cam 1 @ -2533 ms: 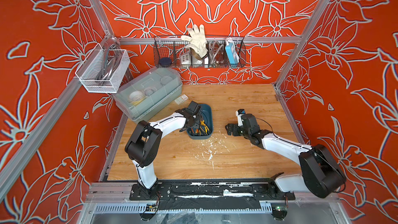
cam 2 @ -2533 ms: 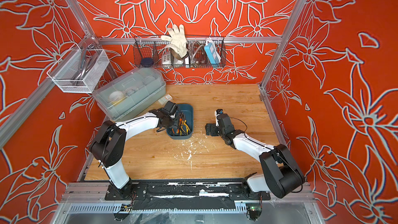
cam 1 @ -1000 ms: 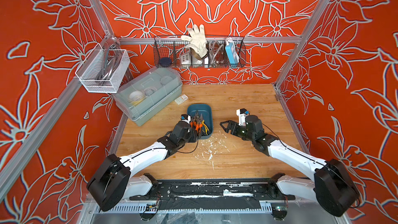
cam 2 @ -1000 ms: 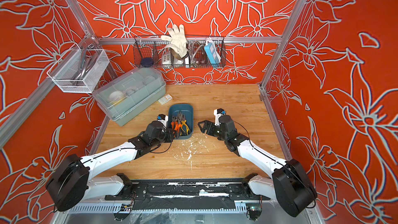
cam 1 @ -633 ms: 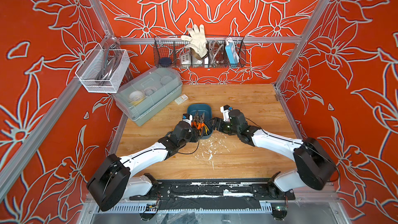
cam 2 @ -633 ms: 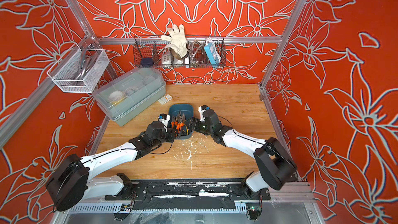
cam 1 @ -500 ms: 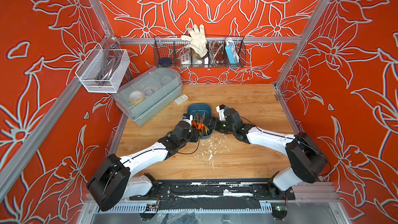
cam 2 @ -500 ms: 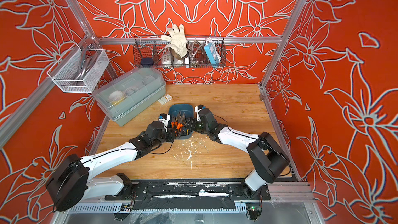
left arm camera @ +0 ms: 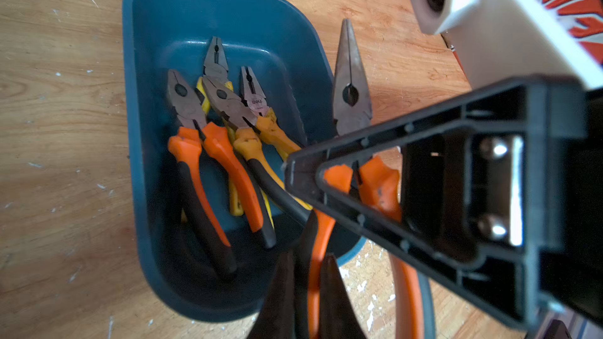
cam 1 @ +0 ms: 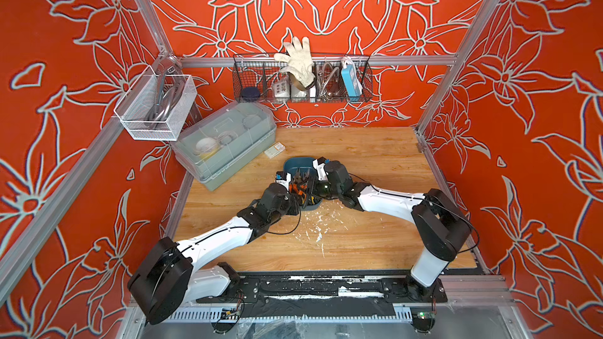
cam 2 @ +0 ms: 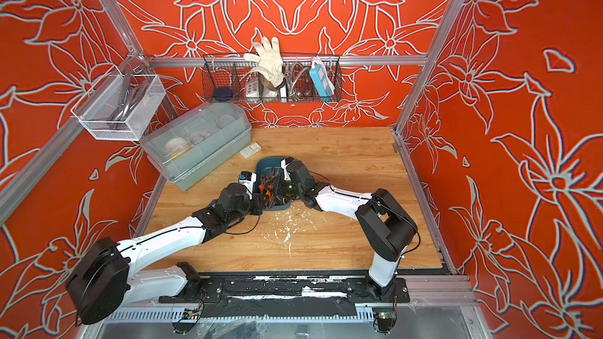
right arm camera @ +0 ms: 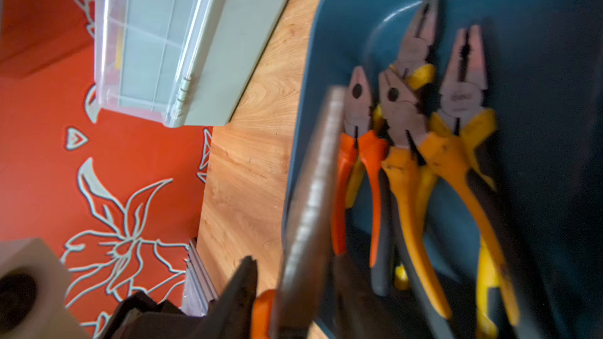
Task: Take the pliers out of the storage box
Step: Place the pliers at the center of the board.
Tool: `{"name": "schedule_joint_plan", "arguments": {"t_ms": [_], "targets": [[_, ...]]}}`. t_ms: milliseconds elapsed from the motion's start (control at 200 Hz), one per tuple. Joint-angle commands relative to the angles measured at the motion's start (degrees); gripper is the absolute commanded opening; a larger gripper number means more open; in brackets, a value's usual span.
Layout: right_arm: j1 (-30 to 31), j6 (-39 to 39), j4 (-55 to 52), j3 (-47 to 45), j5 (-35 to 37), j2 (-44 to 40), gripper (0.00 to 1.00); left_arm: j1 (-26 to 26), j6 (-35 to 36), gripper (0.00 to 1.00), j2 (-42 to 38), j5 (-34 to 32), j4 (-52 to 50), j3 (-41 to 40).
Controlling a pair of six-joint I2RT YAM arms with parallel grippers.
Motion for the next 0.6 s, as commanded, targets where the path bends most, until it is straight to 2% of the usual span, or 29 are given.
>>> {"name": "schedule_joint_plan", "arguments": {"t_ms": [0,85,100,140,205,245,415,596], "targets": [[0.48,-0.86,-1.35,1.88,-0.37,0.63,0.24,-0.08,0.65,0.0,-1.69,-0.89,2.69,0.88],[0.51,-1.54,-2.33,1.96,-0.15,0.3,0.08,-0.07,0.49,0.0,-1.21,-0.47,2.62,1.13],[0.51,-1.73,-2.61,1.97,-0.18,0.17,0.06,-0.07,0.44,0.03,-1.17,-0.55,2.56,1.22],[0.4,-2.37,-3.73,2.27,0.0,-0.27,0.01,-0.11,0.43,0.16,-1.03,-1.05,2.29,1.3],[0.4,-4.36,-6.76,3.05,1.05,-1.21,0.0,-0.14,0.24,0.47,-1.22,-2.69,1.37,1.57],[0.25,-6.04,-9.41,3.78,2.05,-2.07,0.0,-0.1,-0.13,0.57,-1.62,-4.26,0.63,1.59],[-2.1,-14.12,-21.1,5.56,7.19,-7.87,0.0,-0.1,-6.93,0.71,-3.57,-15.95,-5.34,1.65],[-10.22,-24.56,-32.38,7.12,12.87,-13.91,0.0,0.09,-10.61,0.74,-2.26,-20.42,-7.62,1.97]]}}
